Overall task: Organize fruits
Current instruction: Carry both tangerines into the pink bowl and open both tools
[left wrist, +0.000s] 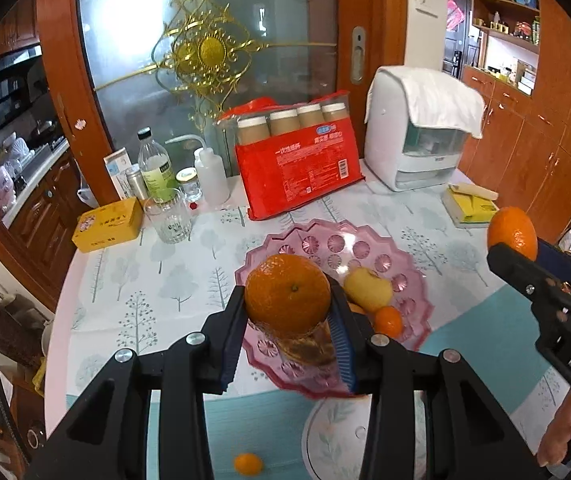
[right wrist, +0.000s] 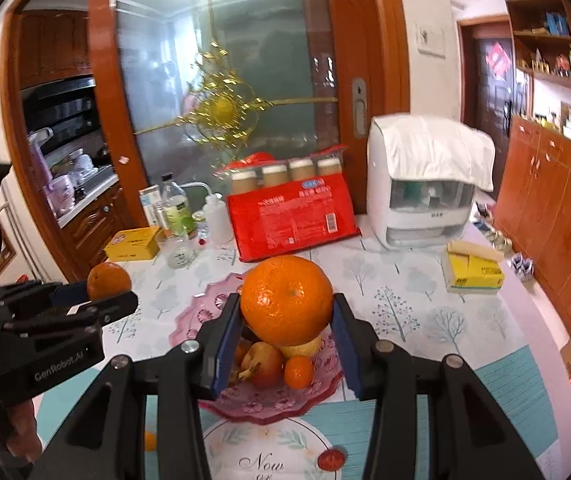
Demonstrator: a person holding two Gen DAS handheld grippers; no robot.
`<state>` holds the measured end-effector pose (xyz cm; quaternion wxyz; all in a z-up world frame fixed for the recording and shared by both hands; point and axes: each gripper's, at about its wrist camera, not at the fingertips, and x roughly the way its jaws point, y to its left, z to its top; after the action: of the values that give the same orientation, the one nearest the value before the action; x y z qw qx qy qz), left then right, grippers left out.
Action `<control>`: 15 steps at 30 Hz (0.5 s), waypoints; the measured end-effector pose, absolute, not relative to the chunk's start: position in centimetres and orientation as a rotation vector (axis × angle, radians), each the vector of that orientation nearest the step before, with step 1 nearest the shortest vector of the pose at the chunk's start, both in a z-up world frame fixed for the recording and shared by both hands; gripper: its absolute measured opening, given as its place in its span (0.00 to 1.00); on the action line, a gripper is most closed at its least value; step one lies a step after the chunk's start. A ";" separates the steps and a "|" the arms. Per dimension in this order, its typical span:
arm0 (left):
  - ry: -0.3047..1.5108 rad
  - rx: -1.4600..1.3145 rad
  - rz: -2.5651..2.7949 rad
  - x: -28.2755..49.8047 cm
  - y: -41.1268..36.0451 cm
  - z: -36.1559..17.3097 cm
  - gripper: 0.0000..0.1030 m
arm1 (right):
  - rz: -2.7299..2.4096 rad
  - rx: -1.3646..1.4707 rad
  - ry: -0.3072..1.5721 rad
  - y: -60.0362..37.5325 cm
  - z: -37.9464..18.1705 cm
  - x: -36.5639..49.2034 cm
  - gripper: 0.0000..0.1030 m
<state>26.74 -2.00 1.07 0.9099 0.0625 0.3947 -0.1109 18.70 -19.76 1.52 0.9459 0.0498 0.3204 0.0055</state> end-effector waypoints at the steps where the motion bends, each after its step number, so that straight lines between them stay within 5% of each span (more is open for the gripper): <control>1: 0.824 0.128 -0.227 27.4 -1.9 0.4 0.37 | 0.004 0.107 0.669 -19.9 1.0 19.4 0.43; 15: 0.981 0.064 -0.257 34.4 -1.7 -9.4 0.37 | -0.025 0.132 0.898 -19.4 -8.6 25.8 0.43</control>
<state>34.44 -1.73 -9.40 0.8737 0.0306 0.4697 -0.1230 25.79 -19.43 -8.65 0.8987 0.0638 0.4337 -0.0120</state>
